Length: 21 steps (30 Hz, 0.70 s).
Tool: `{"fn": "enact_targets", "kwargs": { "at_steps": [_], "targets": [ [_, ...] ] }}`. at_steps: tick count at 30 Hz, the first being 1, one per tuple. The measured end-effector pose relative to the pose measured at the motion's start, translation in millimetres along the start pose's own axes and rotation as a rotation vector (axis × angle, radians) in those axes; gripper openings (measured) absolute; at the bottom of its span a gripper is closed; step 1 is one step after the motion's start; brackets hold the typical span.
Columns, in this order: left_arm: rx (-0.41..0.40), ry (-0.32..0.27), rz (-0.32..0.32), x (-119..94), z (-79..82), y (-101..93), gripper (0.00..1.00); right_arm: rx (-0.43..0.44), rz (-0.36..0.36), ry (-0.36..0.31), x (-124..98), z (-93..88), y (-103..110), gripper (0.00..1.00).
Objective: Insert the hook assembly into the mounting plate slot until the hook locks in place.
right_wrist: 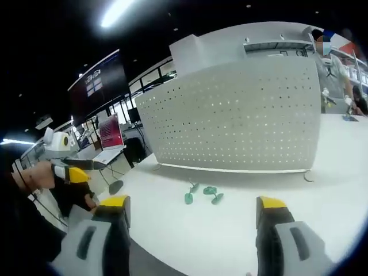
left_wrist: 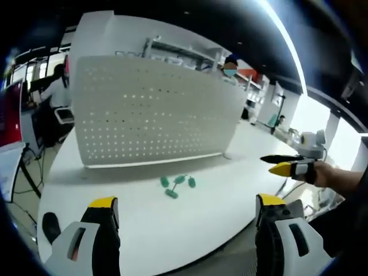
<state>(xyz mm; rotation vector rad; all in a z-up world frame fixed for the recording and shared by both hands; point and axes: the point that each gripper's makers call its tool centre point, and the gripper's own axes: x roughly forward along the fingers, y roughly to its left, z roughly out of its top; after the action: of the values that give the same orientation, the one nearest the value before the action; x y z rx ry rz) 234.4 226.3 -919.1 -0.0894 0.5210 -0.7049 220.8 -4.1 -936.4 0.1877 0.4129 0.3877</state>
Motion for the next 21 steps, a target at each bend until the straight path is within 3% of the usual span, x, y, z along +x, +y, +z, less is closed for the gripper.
{"fn": "enact_targets", "kwargs": {
  "at_steps": [14, 21],
  "targets": [
    [-0.002, -0.003, 0.020, -7, -0.1, 7.1, 1.00, 0.009, 0.010, -0.009, 2, 3.5, 5, 0.86],
    [-0.042, 0.018, 0.039, -7, -7.1, 12.5, 1.00, -0.048, 0.034, 0.005, 4, 1.6, 13, 0.87]
  ]
}}
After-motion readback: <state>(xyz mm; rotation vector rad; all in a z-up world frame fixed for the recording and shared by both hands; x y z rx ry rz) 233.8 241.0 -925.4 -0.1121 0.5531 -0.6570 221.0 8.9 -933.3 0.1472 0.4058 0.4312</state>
